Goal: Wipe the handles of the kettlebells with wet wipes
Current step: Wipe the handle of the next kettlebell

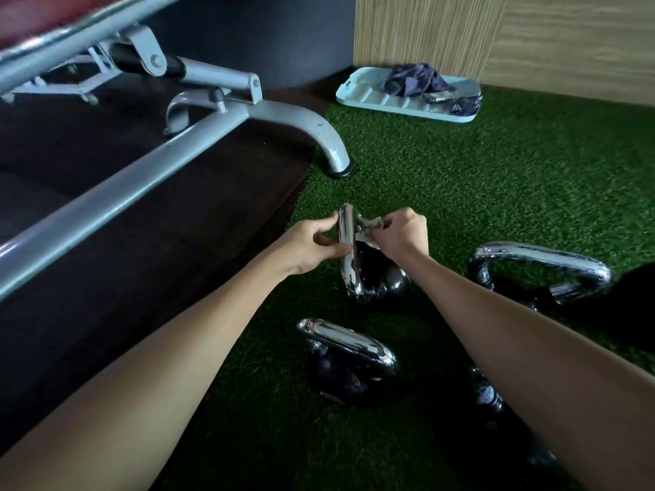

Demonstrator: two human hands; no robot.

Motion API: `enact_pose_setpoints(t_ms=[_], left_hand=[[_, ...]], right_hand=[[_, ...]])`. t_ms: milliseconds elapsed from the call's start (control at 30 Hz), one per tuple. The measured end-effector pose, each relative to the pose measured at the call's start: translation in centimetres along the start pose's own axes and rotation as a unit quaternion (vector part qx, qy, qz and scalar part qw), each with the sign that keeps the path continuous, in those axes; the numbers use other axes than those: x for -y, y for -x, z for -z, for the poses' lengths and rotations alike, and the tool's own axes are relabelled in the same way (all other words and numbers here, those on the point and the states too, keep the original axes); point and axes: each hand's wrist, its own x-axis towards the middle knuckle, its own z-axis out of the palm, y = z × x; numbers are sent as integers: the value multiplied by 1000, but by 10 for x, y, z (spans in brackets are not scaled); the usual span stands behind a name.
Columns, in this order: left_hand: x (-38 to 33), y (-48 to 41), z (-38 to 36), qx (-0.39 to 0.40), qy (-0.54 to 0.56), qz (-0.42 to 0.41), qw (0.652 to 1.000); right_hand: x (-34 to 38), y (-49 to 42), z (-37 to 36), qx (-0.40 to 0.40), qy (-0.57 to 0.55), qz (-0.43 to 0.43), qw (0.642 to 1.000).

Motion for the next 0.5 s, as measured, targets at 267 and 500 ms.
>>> enact_pose_setpoints(t_ms=[267, 500], left_hand=[[-6, -3, -4, -3, -18, 12, 1000], [-35, -20, -8, -1, -66, 11, 998]], right_hand=[[2, 3, -1, 14, 7, 60, 998], [3, -3, 10, -15, 24, 2, 1000]])
